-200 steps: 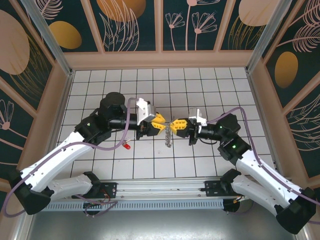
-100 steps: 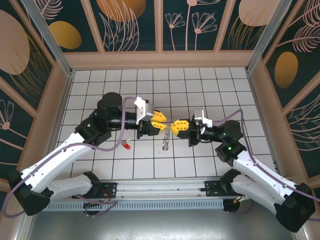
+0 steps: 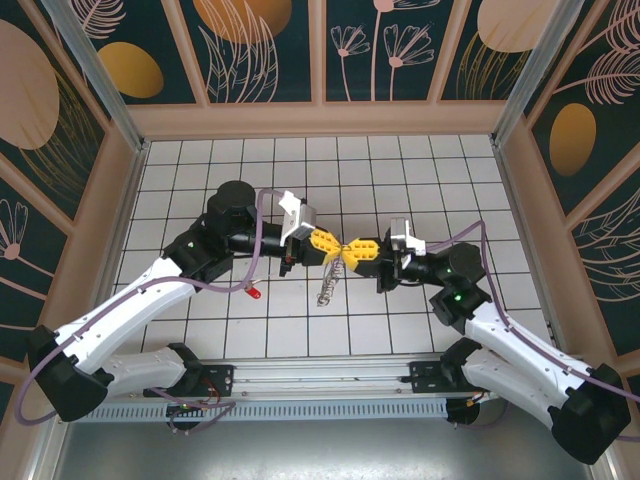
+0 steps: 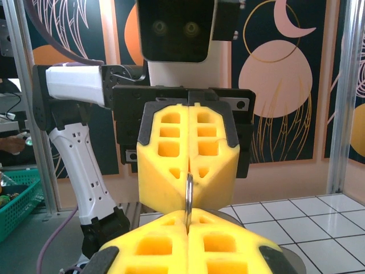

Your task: Put the keys on the keyring

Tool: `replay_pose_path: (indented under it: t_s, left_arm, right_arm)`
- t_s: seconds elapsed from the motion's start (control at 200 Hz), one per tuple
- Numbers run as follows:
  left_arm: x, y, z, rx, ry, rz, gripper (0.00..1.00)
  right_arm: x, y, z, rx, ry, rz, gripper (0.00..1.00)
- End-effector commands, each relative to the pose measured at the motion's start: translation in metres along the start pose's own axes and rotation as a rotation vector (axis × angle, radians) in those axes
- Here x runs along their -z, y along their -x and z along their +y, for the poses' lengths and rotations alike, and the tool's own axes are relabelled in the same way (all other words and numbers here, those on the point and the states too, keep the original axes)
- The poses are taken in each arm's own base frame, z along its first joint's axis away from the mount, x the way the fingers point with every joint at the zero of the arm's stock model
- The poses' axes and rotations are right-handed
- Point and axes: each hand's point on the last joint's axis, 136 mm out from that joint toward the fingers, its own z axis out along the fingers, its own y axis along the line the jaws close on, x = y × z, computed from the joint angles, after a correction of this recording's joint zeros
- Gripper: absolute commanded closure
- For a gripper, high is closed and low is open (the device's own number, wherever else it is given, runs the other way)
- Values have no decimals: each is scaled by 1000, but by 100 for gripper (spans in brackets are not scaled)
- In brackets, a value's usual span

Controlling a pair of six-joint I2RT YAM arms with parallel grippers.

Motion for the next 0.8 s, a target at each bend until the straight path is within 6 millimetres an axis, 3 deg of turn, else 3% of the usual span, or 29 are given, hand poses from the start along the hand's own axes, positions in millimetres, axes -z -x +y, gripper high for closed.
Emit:
replay_pose_path:
  t_s: [0.0,0.06,0.17,0.28,0.51,0.796]
  left_arm:
    - [-3,11,0,-34,-12,-29,100]
    - [-2,10,2,-40,1,-19,100]
    - [0,1,14,-58,81,48,100]
    - [4,-14,29,-80,165,156,100]
    - [9,-46,50,-82,254,338,100]
    - [15,-56,50,-77,263,392,100]
  right_arm:
    - [-1,8,8,37,26,-28,100]
    - [-1,7,2,31,-3,-15,100]
    - [-2,-2,-13,13,-88,60,69]
    - [3,-12,-25,18,-185,147,56]
    - [14,-20,-34,25,-300,268,57]
    - [12,-37,-39,36,-315,385,62]
